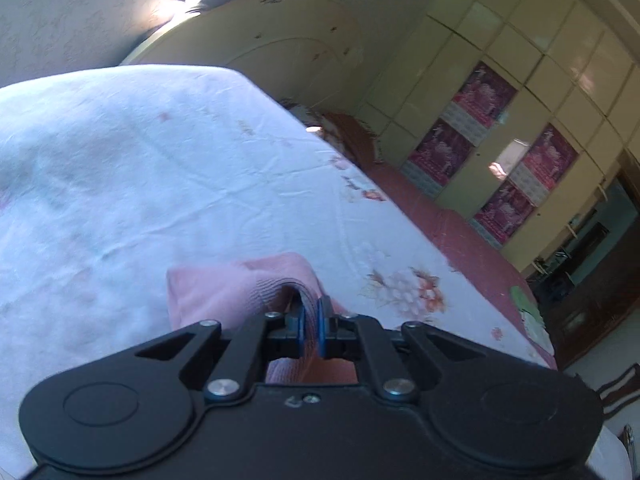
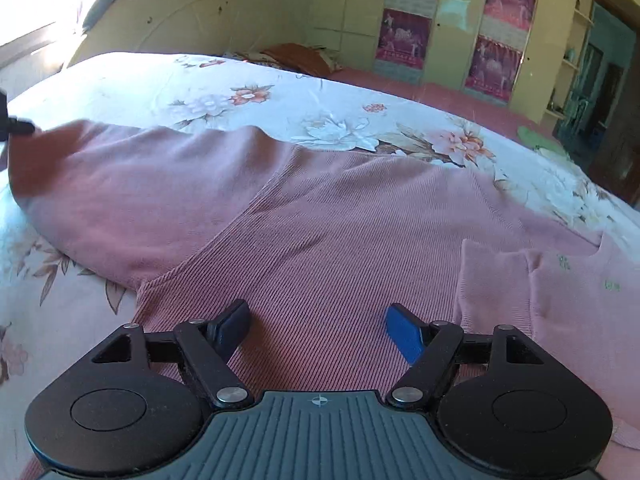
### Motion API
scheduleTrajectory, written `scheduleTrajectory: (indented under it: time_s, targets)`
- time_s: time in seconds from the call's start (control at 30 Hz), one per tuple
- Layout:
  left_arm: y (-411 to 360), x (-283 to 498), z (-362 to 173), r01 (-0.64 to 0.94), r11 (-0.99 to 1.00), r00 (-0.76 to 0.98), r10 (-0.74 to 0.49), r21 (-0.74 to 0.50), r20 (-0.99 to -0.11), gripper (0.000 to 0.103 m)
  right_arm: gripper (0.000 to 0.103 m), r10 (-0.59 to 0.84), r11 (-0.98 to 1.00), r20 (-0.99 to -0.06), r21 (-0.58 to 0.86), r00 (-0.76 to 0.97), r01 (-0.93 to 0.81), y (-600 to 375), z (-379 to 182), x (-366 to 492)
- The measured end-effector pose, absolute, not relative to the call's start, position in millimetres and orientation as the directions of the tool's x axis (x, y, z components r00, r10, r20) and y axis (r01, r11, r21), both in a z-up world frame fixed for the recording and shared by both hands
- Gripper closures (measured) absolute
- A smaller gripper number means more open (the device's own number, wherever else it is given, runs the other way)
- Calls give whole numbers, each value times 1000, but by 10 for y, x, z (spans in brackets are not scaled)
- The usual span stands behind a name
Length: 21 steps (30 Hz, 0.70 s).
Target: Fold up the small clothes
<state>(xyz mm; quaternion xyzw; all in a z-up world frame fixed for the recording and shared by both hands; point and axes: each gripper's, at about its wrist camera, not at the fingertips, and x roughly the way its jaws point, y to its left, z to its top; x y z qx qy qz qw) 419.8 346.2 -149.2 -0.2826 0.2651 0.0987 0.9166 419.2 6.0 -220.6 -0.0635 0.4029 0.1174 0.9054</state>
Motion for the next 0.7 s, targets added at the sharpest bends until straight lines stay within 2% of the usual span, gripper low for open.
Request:
scheduleTrajectory:
  time_s: [0.07,0.23,0.43,0.53,0.6,0.67,0.7]
  targets:
    - [3126,4224,-1259,-224,861,868,-37,-457,-496,98,29,221,969,-725,87,653,-231,-85,-2107,4186]
    - [2182,4325,-988,18,899,862,-236,-438,-448,98,29,230,972,-672,196,704,-130,-542,-1786,4066]
    - [809,4382,-1282,248,858,746,-465,-450,-476,98,29,112,981,-657,191,746,21,-1398,-1546,3821]
    - [204,4388,-1595,339,852,663,-518,-400,-540,97,29,65,977,-673,192,737,90,-1802,-1557,3686]
    - [-90,4400,-1790,378,856,599,-517,-353,-612,92,29,60,969,-687,214,724,122,-2018,-1589,3600]
    - [-203,4364,-1887,385,863,552,-500,-327,-668,78,29,67,961,-693,238,718,141,-2148,-1610,3530]
    - [-201,4315,-1880,385,862,552,-501,-329,-667,72,29,76,959,-692,249,718,139,-2180,-1612,3499]
